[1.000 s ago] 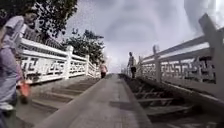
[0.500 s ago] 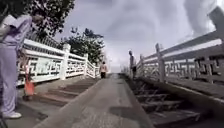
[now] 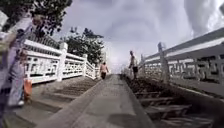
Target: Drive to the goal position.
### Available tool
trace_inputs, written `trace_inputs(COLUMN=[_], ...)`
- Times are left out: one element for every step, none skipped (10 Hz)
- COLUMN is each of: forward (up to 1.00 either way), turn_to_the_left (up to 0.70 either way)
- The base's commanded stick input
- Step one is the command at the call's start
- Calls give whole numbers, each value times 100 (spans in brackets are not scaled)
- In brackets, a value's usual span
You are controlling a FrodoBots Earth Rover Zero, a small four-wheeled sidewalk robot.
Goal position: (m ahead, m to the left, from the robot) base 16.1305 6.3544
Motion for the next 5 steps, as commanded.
trace_inputs(forward=[45,45,45,45,45], turn_to_the_left=[0,0,0,0,-23])
